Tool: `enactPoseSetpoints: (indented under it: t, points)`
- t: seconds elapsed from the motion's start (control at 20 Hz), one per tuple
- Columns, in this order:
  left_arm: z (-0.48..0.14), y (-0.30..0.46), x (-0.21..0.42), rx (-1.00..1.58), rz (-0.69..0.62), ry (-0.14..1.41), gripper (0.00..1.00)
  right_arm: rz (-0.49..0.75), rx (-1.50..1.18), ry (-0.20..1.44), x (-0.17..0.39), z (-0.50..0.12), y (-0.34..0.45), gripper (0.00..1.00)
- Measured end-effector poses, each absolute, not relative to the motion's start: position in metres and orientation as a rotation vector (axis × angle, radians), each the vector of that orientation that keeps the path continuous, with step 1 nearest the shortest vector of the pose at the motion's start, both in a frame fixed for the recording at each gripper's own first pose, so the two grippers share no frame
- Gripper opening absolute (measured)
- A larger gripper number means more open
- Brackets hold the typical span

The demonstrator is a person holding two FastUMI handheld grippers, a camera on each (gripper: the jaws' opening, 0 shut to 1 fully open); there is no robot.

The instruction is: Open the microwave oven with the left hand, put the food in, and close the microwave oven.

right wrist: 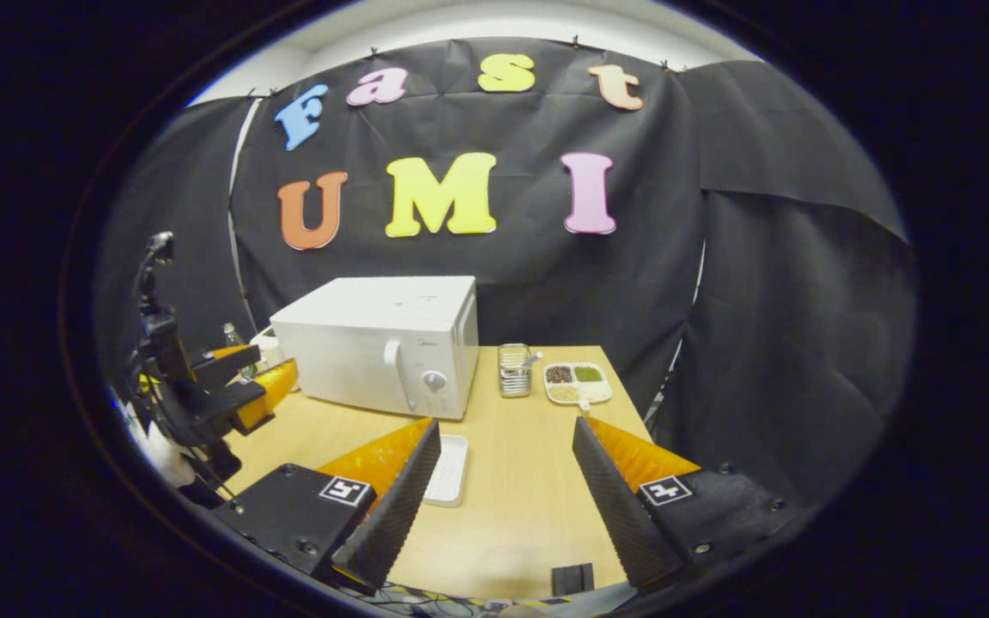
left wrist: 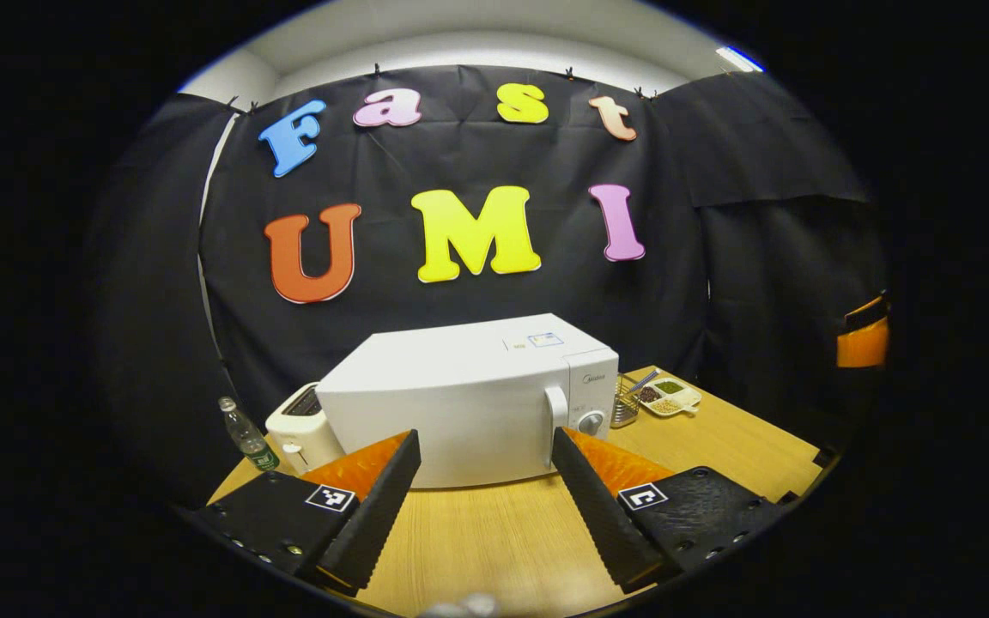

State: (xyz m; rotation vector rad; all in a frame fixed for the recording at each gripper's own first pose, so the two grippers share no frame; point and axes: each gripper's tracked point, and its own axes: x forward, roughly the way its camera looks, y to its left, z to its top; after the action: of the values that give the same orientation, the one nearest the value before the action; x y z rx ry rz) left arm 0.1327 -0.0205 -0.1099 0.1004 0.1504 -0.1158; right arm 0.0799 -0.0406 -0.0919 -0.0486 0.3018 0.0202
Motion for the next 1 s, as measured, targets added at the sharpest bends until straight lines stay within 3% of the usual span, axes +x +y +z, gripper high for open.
enactPoseSetpoints:
  t: [0.2, 0.25, 0.3, 0.45, 0.5, 0.55, 1.0]
  points:
    - [-0.066, 0.007, 0.081, 0.049, -0.104, 0.105, 0.96, 0.057, -0.047, 0.246, 0.056, -0.077, 0.001, 0.99]
    - [-0.057, 0.018, 0.07, 0.045, -0.086, 0.093, 0.96, 0.068, -0.048, 0.227, 0.05, -0.073, 0.011, 0.91]
    - [-0.049, 0.026, 0.06, 0.043, -0.074, 0.084, 0.95, 0.075, -0.053, 0.21, 0.044, -0.069, 0.021, 0.99]
    - [-0.027, 0.05, 0.031, 0.032, -0.027, 0.063, 0.95, 0.094, -0.059, 0.159, 0.031, -0.055, 0.041, 0.99]
    - [-0.021, 0.056, 0.023, 0.024, -0.016, 0.058, 0.95, 0.101, -0.053, 0.147, 0.028, -0.051, 0.047, 0.92]
    - [-0.017, 0.06, 0.016, 0.016, -0.01, 0.057, 0.95, 0.103, -0.048, 0.134, 0.026, -0.047, 0.05, 0.99]
    - [-0.001, 0.071, -0.008, 0.008, 0.025, 0.036, 0.95, 0.103, 0.001, 0.04, 0.02, -0.012, 0.065, 0.99]
